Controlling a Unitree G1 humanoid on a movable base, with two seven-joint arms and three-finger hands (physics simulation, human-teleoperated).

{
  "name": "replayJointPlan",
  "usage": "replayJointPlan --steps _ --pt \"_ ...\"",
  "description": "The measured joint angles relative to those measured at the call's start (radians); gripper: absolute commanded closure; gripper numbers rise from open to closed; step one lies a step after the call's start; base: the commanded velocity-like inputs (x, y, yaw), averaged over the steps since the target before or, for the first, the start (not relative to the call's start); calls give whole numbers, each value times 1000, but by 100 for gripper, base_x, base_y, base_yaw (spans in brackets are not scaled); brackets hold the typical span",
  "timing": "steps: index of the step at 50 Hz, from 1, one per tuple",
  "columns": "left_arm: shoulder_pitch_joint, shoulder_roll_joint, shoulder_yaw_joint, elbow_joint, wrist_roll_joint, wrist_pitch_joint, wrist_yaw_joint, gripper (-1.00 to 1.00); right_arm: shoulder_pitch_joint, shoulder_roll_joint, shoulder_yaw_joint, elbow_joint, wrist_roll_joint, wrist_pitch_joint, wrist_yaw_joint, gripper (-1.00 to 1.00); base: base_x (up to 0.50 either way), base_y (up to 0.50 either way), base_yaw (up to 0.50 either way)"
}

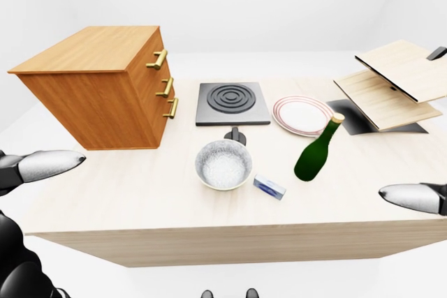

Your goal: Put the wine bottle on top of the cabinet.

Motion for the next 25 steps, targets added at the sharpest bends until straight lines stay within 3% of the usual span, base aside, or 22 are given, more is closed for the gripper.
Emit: replayJointPlan --steps 13,18,25 --pt "1 -8 -9 3 11 0 -8 -100 7 4 21 0 5 0 25 -100 50 0 0" --pt "-1 -12 -12 6 14 0 -11 -100 -3 32 20 2 -11 0 38 -100 0 0 0" --pt "1 -17 -18 4 20 0 -16 -100 -13 66 29 3 -126 0 100 -100 0 50 0"
